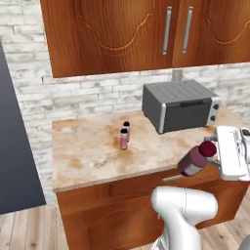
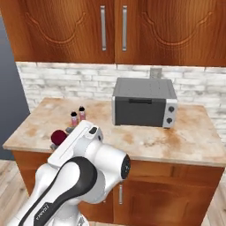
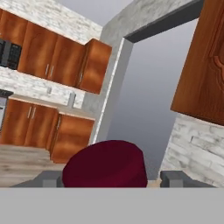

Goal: Move the drinks to the dining counter.

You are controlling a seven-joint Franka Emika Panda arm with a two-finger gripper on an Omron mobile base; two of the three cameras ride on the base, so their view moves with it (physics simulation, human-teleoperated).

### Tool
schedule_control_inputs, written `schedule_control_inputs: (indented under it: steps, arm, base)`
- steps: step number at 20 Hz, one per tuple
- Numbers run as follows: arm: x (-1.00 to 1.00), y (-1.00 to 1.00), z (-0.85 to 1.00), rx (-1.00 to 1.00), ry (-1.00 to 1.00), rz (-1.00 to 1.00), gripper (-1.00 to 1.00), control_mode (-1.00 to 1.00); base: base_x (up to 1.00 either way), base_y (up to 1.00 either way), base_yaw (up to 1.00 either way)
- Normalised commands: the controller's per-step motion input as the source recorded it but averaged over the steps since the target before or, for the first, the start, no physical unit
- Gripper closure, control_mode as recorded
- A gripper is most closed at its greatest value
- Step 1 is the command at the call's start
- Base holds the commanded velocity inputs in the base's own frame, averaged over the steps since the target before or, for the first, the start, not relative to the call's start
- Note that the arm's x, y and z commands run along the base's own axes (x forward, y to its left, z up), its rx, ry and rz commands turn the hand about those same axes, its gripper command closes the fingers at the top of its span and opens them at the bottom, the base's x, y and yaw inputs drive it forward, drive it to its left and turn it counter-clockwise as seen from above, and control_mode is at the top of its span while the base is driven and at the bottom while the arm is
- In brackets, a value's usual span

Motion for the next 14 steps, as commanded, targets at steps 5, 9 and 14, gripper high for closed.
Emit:
schedule_control_inputs:
  steps: [5,9,14]
  arm:
    - [0.0,0.0,0.0,0.0,0.0,0.0,1.0,1.0]
    - [0.0,0.0,0.0,0.0,0.0,0.0,1.0,1.0]
    - [0.0,0.0,0.0,0.0,0.0,0.0,1.0,1.0]
  base:
    - [-0.79,-0.13,-0.16]
    - [-0.16,-0.11,-0.46]
    - [-0.02,-0.04,-0.59]
